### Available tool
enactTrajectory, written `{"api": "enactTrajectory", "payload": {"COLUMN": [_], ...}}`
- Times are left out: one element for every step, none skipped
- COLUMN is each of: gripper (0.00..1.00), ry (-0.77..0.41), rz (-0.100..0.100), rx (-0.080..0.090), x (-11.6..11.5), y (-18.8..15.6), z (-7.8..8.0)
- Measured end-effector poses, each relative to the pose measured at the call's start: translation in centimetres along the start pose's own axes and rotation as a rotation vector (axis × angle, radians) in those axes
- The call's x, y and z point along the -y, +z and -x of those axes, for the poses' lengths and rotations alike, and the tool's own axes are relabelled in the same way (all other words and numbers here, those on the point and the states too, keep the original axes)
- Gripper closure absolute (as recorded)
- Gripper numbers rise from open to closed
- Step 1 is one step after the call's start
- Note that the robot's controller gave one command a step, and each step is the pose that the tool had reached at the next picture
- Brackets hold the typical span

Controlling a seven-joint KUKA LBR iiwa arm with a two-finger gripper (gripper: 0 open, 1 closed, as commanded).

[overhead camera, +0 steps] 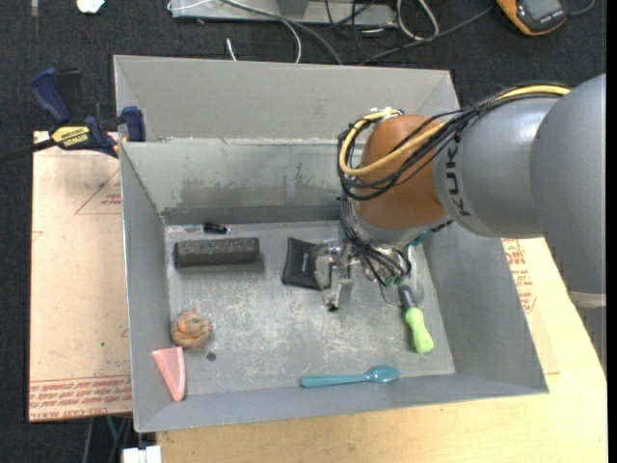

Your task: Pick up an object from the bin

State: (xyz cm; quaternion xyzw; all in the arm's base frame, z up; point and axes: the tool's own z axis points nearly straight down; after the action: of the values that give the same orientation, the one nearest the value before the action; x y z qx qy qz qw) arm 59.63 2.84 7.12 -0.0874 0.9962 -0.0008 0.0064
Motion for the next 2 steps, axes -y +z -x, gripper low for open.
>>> {"api": "enactTrajectory", "payload": {"gripper": [1.0, 1.0], "ry": [0.0, 0.0], "rz": [0.0, 0.001], "rx": [0.0, 0.0], "x": [0.0, 0.0], "y": [0.0, 0.0], "z": [0.0, 0.0]}}
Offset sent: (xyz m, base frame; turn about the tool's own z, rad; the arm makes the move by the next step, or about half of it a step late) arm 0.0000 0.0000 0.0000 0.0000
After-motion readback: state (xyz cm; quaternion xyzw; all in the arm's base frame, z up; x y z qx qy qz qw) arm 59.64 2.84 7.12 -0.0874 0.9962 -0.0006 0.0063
